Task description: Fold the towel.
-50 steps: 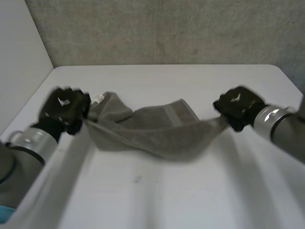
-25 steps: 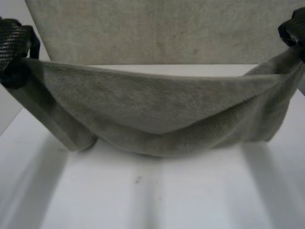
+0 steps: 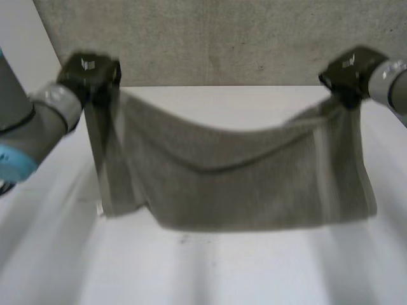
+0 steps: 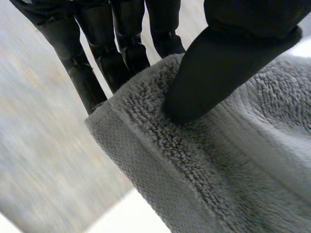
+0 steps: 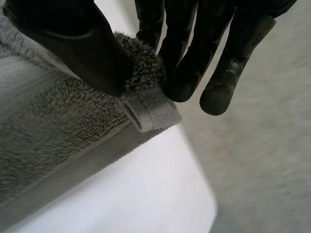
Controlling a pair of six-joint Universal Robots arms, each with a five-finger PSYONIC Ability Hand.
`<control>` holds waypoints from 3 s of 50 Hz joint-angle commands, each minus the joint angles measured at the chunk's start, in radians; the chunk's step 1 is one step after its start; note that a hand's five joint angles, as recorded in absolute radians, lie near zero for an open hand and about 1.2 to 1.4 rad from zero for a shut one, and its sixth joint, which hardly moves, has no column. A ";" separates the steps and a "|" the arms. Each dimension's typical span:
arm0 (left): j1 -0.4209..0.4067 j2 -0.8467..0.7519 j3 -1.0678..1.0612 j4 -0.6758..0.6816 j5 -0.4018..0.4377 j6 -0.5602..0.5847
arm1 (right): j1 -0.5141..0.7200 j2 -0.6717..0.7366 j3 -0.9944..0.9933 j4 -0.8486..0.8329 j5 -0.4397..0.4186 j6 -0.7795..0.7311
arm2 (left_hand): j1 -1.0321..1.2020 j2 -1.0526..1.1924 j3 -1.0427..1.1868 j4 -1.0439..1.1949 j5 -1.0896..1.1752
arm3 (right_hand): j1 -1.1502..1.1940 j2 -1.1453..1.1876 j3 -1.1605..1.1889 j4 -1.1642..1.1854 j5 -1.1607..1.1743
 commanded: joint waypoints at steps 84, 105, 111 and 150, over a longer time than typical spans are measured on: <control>0.150 0.663 -1.025 0.121 0.227 0.037 | -0.444 -0.625 1.091 -0.043 -0.295 -0.307 | 0.193 0.178 0.179 0.178 0.187 | 0.068 0.065 0.046 0.054 0.059; 0.139 0.405 -0.872 0.188 0.241 0.054 | -0.444 -0.409 0.997 -0.051 -0.316 -0.306 | 0.193 0.178 0.179 0.178 0.187 | 0.068 0.065 0.046 0.054 0.059; 0.056 0.059 -0.544 0.210 0.160 0.051 | -0.259 -0.161 0.716 -0.083 -0.149 -0.142 | 0.193 0.178 0.179 0.178 0.187 | 0.068 0.065 0.046 0.054 0.059; -0.007 -0.515 0.204 0.089 0.011 0.055 | -0.080 0.441 -0.121 -0.088 0.055 0.061 | -0.911 -0.926 -0.925 -0.926 -0.917 | -1.154 -1.157 -1.176 -1.167 -1.163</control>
